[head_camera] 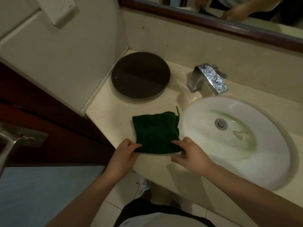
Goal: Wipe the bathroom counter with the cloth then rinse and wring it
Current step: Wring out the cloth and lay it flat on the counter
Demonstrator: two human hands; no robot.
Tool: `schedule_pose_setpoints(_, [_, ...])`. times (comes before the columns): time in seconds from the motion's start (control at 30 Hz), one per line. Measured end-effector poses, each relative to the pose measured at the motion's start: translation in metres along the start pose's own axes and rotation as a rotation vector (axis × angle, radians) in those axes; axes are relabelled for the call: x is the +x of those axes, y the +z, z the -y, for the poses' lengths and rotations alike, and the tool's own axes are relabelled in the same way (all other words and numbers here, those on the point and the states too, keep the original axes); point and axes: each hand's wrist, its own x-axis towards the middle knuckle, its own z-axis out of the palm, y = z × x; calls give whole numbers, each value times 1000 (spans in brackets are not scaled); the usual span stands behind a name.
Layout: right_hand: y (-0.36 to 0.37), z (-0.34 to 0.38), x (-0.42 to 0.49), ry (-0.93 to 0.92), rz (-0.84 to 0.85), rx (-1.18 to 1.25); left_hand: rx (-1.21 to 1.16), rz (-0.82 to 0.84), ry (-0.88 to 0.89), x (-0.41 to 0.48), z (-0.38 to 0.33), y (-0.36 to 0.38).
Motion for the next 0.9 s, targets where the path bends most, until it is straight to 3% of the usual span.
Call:
schedule_pose_setpoints(0.07, [5, -4, 2, -42, -16, -213, 132, 40, 45, 1, 5, 5])
schedule_pose_setpoints(0.17, [5, -8, 9, -170, -215, -344, 251, -55, 105, 8, 11, 4])
schedule_pose_setpoints(0.27, [-7, -2, 19, -226, -272, -292, 142, -155, 149, 21, 9, -4])
schedule_pose_setpoints(0.43, [-34, 17, 57, 31, -203, 98, -414, -154, -219, 57, -20, -27])
schedule_pose_setpoints(0.57, [-43, 19, 98, 168, -218, 107, -369, -256, -339, 91, -28, -30])
schedule_pose_setpoints(0.73, [-36, 13, 122, 313, -223, 31, -202, -241, -433, 113, -21, -24])
schedule_pose_setpoints(0.9, [-33, 18, 116, 326, -279, -116, -39, -185, -489, 104, -17, -21])
